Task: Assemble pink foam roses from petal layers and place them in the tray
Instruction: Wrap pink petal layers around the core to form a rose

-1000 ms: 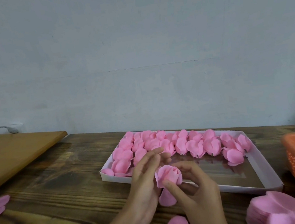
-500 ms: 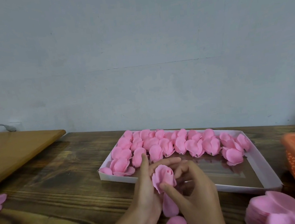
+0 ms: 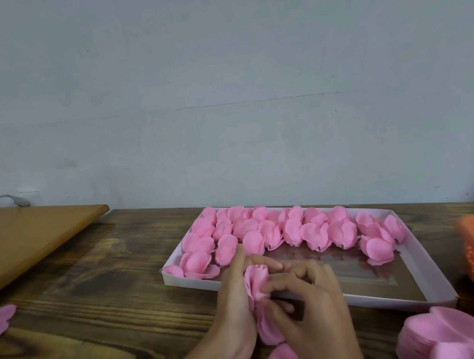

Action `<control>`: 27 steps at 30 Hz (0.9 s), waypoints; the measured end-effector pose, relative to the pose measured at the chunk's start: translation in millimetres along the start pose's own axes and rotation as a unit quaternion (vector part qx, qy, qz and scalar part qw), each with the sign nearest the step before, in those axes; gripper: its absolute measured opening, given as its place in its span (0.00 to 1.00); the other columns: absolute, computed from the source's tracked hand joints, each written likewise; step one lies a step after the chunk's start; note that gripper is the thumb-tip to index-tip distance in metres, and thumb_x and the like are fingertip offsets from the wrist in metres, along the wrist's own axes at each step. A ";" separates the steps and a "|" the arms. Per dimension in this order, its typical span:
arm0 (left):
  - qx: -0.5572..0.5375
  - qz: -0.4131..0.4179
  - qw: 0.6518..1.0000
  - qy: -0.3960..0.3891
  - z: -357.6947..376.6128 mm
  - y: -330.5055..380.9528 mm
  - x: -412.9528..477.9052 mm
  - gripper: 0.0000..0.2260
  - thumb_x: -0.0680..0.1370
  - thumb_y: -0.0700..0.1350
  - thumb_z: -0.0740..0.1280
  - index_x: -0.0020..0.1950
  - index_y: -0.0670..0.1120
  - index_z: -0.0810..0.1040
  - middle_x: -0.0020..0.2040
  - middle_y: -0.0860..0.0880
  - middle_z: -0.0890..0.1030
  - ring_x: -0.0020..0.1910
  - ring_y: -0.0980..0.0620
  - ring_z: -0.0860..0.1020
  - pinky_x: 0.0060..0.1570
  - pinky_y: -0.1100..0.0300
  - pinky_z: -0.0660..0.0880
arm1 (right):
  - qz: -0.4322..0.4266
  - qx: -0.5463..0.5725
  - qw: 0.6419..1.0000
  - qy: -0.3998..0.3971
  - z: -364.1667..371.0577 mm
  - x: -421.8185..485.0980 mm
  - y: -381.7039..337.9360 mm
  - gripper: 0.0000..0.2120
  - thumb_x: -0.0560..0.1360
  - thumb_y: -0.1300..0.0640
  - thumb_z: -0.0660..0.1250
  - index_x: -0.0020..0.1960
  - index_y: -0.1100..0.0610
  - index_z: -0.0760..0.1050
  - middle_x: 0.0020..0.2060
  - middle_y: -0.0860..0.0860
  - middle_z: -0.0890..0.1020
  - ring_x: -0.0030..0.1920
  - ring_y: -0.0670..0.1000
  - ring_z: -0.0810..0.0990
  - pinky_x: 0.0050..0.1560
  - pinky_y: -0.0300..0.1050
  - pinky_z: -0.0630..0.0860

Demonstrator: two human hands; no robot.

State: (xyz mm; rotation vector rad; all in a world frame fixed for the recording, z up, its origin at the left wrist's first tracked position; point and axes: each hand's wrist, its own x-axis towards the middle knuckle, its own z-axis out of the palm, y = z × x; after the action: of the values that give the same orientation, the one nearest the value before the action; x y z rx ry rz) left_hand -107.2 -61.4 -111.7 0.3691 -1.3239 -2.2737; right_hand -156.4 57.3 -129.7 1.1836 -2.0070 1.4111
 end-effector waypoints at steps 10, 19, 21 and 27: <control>-0.115 -0.048 0.989 0.080 -5.8 15.6 7.1 0.21 0.76 0.60 0.67 0.30 0.48 0.80 0.32 0.48 0.77 0.30 0.49 0.76 0.36 0.56 0.74 | -0.040 -0.016 0.999 -0.017 -14.2 12.3 -22.7 0.06 0.73 0.52 0.70 0.49 0.44 0.82 0.46 0.40 0.75 0.49 0.46 0.77 0.48 0.43 0.73; -0.149 -0.016 0.986 0.068 -12.1 18.6 11.3 0.25 0.82 0.57 0.64 0.31 0.43 0.80 0.32 0.43 0.78 0.33 0.43 0.82 0.35 0.53 0.82 | -0.058 -0.113 0.979 -0.162 -19.3 16.6 -19.5 0.22 0.59 0.56 0.79 0.51 0.45 0.78 0.47 0.41 0.78 0.43 0.47 0.79 0.36 0.33 0.68; -0.151 -0.022 0.986 0.064 -11.0 17.9 11.0 0.21 0.78 0.57 0.68 0.31 0.43 0.80 0.32 0.43 0.78 0.33 0.43 0.82 0.35 0.53 0.82 | -0.042 -0.112 0.977 -0.175 -19.9 17.5 -18.8 0.23 0.60 0.58 0.80 0.50 0.43 0.77 0.48 0.40 0.77 0.43 0.45 0.79 0.34 0.26 0.61; -0.144 -0.034 0.986 0.079 -8.0 17.4 10.2 0.17 0.66 0.57 0.78 0.32 0.44 0.82 0.34 0.43 0.79 0.34 0.44 0.83 0.36 0.54 0.82 | -0.060 -0.120 0.978 -0.158 -21.5 17.9 -19.0 0.17 0.64 0.59 0.79 0.47 0.43 0.79 0.45 0.40 0.76 0.40 0.44 0.77 0.31 0.29 0.63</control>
State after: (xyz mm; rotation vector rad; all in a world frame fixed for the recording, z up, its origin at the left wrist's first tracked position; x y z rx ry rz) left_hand -107.5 -79.9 -100.5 0.4869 -0.9017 -2.3938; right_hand -153.5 67.2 -97.5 1.4623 -2.1962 0.9368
